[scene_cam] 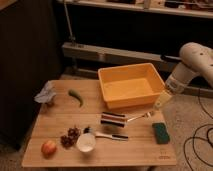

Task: Place fork in tray

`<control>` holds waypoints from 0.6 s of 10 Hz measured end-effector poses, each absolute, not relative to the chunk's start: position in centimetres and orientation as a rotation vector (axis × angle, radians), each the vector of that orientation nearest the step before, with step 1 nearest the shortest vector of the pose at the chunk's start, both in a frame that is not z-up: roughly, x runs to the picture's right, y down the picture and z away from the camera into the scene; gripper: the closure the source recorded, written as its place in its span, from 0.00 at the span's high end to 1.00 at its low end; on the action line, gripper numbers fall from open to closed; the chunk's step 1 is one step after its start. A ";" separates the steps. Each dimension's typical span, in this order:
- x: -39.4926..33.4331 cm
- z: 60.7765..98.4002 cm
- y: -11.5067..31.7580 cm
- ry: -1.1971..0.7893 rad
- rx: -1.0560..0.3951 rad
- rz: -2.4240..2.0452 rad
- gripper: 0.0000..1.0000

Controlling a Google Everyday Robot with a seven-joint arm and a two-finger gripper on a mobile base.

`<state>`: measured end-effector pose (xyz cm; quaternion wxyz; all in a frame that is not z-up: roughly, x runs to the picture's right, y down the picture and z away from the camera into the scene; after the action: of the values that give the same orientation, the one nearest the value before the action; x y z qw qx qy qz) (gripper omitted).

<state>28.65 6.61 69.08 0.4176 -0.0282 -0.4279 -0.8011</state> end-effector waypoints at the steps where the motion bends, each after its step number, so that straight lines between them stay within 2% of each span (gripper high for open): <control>1: 29.2 68.9 6.8 -1.057 -0.061 -2.007 0.74; 6: 30.3 69.2 7.0 -1.006 -0.074 -1.993 0.74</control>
<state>30.33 6.97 69.19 0.4383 -0.0300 -0.4048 -0.8020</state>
